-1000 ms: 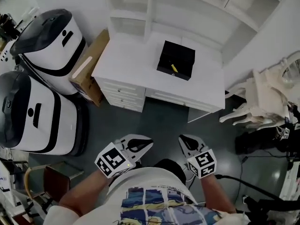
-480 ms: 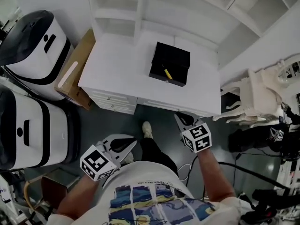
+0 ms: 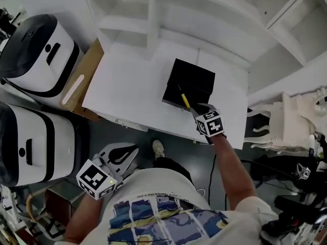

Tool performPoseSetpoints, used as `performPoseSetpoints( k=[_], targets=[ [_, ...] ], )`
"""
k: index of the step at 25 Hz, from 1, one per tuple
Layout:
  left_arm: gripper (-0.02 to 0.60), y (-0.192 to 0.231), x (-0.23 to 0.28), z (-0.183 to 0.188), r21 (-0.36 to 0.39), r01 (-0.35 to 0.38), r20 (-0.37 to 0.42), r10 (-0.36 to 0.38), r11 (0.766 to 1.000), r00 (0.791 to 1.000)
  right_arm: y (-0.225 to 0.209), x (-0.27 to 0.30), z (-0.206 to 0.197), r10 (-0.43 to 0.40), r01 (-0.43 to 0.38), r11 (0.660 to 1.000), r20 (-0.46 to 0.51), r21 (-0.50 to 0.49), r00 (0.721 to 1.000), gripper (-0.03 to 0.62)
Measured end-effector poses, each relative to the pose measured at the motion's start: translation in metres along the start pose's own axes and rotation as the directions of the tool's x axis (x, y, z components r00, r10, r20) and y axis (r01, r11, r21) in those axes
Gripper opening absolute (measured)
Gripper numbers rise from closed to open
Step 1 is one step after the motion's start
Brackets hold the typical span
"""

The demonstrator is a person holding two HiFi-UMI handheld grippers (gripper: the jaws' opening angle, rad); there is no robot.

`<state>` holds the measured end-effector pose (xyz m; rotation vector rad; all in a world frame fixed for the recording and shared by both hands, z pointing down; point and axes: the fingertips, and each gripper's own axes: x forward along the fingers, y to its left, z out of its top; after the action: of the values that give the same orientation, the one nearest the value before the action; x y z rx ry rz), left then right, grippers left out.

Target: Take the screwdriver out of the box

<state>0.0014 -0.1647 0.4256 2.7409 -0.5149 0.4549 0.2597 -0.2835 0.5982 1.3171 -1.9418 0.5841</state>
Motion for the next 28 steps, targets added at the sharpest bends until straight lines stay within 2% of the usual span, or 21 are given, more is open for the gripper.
performPoseSetpoints(
  k=[4, 12, 22, 25, 28],
  targets=[
    [0.012, 0.015, 0.018, 0.013, -0.021, -0.06, -0.005, 0.06, 0.998, 0.998, -0.021, 0.044, 0.003, 0.057, -0.058, 0.998, -0.063, -0.01, 0.996, 0.118],
    [0.012, 0.031, 0.033, 0.014, -0.092, -0.178, -0.039, 0.175, 0.98, 0.984, -0.026, 0.109, -0.016, 0.154, -0.164, 0.986, -0.203, -0.032, 0.967, 0.159],
    [0.012, 0.037, 0.04, 0.014, -0.125, -0.24, -0.06, 0.234, 0.963, 0.97, -0.03, 0.138, -0.022, 0.153, -0.181, 0.981, -0.293, -0.071, 0.944, 0.186],
    [0.012, 0.04, 0.04, 0.014, -0.127, -0.25, -0.068, 0.243, 0.96, 0.968, -0.034, 0.14, -0.021, 0.124, -0.157, 0.983, -0.29, -0.095, 0.949, 0.14],
    [0.012, 0.042, 0.04, 0.014, -0.131, -0.255, -0.063, 0.248, 0.958, 0.967, -0.035, 0.139, -0.021, 0.117, -0.156, 0.981, -0.286, -0.119, 0.951, 0.129]
  ],
)
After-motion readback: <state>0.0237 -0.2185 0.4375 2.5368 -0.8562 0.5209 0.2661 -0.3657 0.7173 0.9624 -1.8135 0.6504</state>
